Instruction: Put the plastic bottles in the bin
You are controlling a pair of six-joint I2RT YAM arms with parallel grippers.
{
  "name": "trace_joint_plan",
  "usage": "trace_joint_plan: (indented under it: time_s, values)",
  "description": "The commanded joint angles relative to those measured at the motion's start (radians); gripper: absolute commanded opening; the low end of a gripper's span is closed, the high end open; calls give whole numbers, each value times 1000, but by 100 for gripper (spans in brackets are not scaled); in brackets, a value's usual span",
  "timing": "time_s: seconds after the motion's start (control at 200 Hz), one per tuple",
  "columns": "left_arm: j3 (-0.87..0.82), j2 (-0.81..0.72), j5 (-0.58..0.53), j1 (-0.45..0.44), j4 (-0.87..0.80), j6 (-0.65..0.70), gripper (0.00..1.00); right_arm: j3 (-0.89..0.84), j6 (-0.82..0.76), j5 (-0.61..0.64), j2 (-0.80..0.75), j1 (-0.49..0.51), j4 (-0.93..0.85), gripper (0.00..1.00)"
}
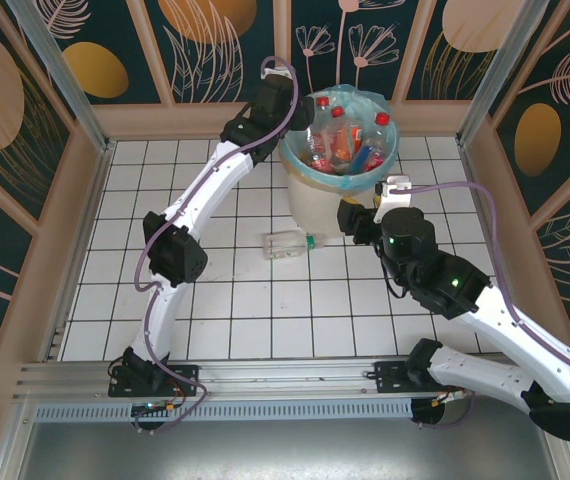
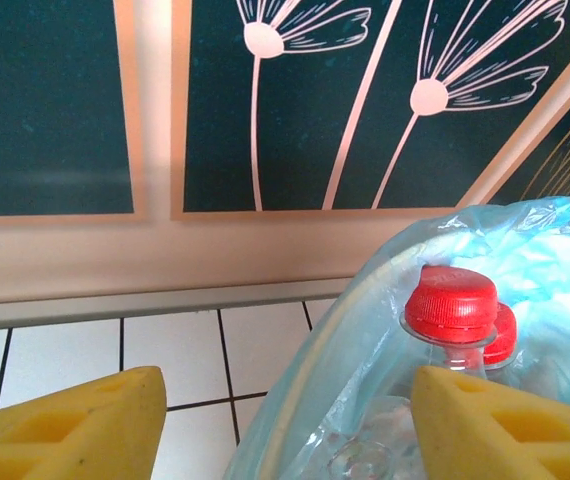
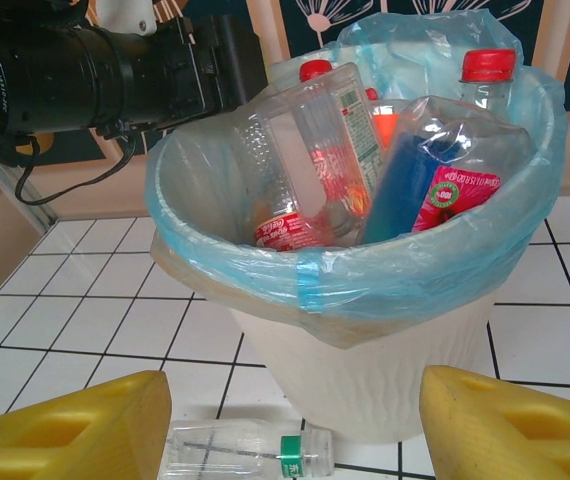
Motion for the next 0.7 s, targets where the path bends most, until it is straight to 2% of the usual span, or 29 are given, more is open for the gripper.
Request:
trace_joint_plan:
  time_s: [0.0,0.22,0.375,0.475,0.611,0.696]
  values:
    - [-5,-18,56,-29,-133,-6,73,37,6,1,-2,-5,23,67]
    - [-97,-202,11,-29,-7,-24,79,113,-27,22,-18,-5,54,66]
    - [-182,-324,11,-29,62,-28,81,227,-114,14,55,-12,83,63]
    - [-255,-404,33,-30,115,-34,81,328,-135,-59,141,-66,56,61]
    - [-371,-515,39,-30,149,-45,81,458,-95,-241,262,-212,-20,56]
    - [-493,-616,23,-29,175,-33,81,509,-108,-289,325,-244,-53,55]
